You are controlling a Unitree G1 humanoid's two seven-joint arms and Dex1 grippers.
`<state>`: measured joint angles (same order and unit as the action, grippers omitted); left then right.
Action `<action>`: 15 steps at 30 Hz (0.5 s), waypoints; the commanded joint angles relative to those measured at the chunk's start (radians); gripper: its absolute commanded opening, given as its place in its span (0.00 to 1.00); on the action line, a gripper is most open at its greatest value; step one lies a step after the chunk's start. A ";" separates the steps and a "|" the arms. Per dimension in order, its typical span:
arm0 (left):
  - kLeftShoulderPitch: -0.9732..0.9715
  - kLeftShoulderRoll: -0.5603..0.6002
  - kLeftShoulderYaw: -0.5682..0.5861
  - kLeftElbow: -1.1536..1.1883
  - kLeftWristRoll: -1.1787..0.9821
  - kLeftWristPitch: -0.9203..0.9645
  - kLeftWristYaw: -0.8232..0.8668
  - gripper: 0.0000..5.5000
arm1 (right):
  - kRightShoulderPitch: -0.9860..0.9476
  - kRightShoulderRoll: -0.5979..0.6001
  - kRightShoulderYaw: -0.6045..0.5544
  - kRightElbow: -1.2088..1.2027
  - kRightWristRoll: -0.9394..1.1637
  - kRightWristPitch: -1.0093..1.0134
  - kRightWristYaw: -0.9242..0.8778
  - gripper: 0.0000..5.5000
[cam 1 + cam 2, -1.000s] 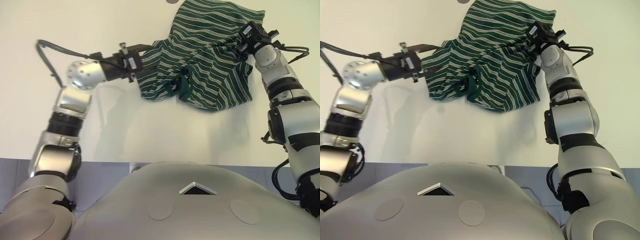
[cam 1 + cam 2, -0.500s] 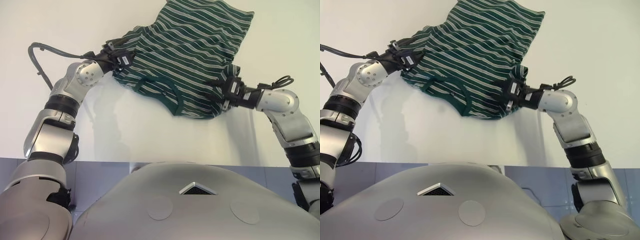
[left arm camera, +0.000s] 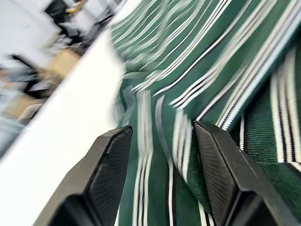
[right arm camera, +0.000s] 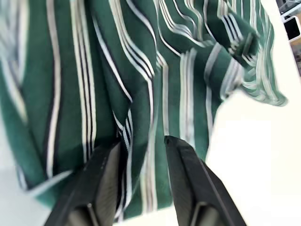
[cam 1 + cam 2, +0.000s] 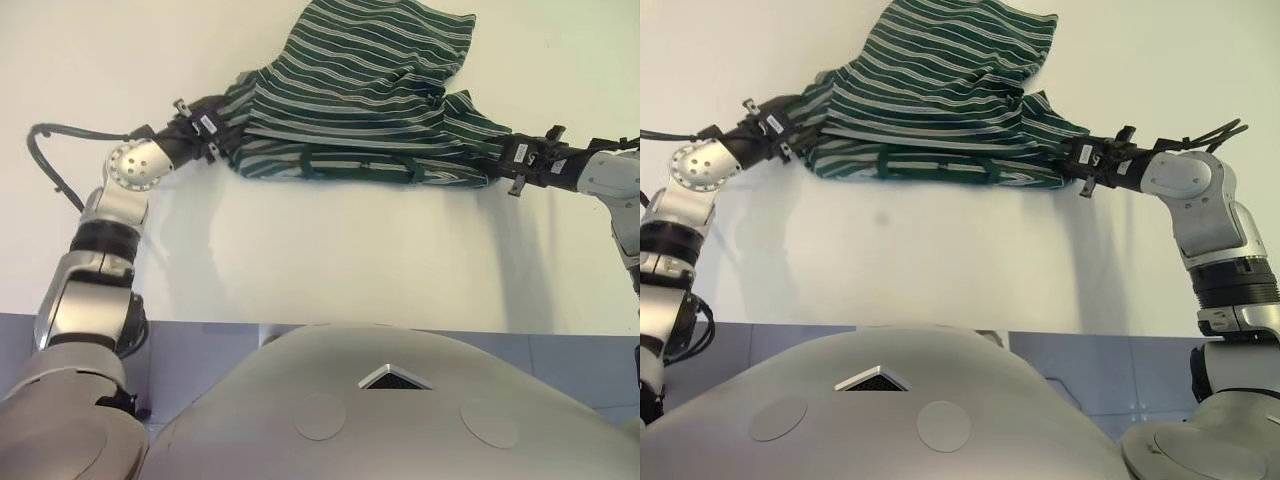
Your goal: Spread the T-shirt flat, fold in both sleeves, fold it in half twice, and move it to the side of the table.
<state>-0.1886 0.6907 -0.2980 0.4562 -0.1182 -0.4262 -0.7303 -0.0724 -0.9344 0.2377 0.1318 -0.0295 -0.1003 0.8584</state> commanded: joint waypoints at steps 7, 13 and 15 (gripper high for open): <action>0.278 0.251 0.111 -0.398 -0.044 0.201 -0.198 0.43 | 0.226 -0.128 -0.010 -0.147 0.102 0.005 0.207 0.30; 0.348 0.212 0.159 -0.610 -0.132 0.272 -0.230 0.43 | 0.244 -0.132 -0.128 -0.261 0.261 0.063 0.264 0.30; 0.417 0.246 0.139 -0.747 -0.115 0.289 -0.262 0.43 | 0.256 -0.113 -0.158 -0.326 0.309 0.097 0.263 0.30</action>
<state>0.1666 0.8955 -0.1379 -0.1706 -0.2434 -0.1570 -0.9583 0.1726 -1.0562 0.1173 -0.1281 0.2335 -0.0378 1.1210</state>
